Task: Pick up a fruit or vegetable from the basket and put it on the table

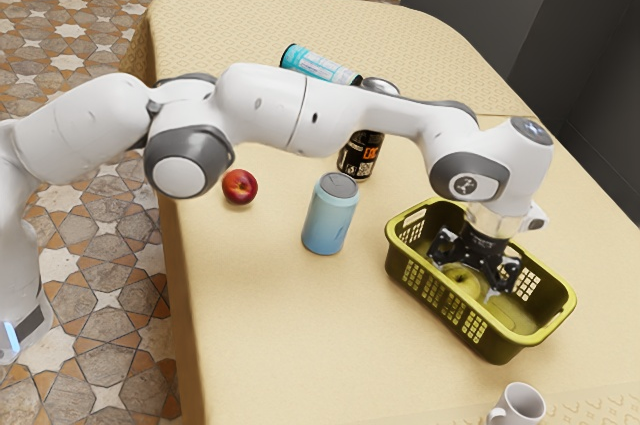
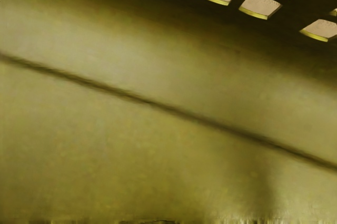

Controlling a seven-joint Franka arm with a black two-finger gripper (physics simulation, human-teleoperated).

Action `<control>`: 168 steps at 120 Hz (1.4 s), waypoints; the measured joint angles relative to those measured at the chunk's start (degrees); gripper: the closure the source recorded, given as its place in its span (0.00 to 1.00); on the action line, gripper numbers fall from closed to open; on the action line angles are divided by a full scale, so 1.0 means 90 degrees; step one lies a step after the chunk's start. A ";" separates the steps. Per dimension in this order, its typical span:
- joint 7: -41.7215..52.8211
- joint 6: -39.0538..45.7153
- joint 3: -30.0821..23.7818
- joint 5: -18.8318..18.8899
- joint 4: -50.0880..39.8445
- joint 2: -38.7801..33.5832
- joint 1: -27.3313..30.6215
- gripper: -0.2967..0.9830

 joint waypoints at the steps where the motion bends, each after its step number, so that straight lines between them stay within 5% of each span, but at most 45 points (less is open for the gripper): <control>1: 0.0000 -0.0001 -0.0001 0.0000 -0.0015 -0.0009 -0.0001 0.23; 66: -0.0007 -0.0033 -0.0035 -0.0009 -0.0291 -0.0175 -0.0095 0.23; 96: -0.0028 -0.0089 -0.0027 0.0005 -0.0377 -0.0280 -0.0144 0.47; 168: 0.0062 -0.0677 -0.0095 0.0324 -0.0122 -0.0844 -0.0134 0.50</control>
